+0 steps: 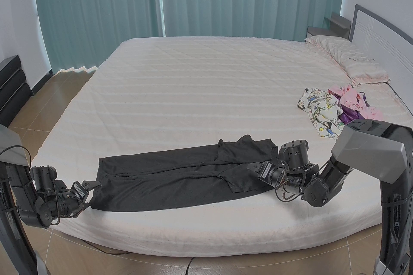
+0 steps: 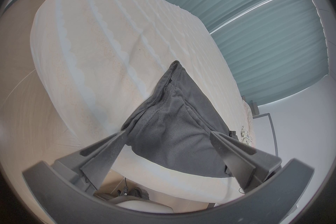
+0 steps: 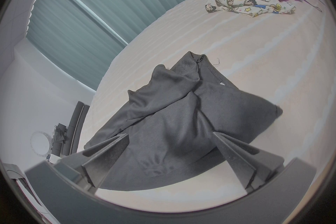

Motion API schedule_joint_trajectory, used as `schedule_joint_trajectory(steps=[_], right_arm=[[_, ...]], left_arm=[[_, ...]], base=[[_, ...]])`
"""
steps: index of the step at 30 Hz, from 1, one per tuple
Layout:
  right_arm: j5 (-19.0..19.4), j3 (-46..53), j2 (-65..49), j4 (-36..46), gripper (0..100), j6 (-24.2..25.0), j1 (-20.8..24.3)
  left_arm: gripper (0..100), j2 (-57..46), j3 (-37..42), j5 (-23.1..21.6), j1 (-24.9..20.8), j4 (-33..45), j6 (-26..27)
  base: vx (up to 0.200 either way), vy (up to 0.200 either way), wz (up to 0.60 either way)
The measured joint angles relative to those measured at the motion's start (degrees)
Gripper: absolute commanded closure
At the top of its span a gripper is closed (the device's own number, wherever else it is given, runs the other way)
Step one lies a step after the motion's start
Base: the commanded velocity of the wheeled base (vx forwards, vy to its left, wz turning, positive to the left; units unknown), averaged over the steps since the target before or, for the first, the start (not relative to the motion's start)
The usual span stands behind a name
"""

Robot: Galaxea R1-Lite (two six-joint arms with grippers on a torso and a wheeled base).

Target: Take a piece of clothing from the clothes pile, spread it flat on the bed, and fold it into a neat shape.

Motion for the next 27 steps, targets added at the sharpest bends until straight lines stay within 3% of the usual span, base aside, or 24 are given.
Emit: schedule_joint_trajectory(steps=[8, 9, 27], right_arm=[[0.6, -2.3, 2.7, 0.0, 0, -2.3, -2.0], [0.6, -2.3, 2.9, 0.0, 100, -2.6, -2.0], [-0.1, -0.8, 4.1, 0.0, 100, -3.2, -3.7]], left_arm=[[0, 0.0, 0.0, 0.0, 0.0, 0.0, 0.0], [0, 0.0, 0.0, 0.0, 0.0, 0.0, 0.0], [0, 0.0, 0.0, 0.0, 0.0, 0.0, 0.0]], base=[[0.000, 0.000, 0.00], [0.000, 0.000, 0.00], [0.000, 0.000, 0.00]])
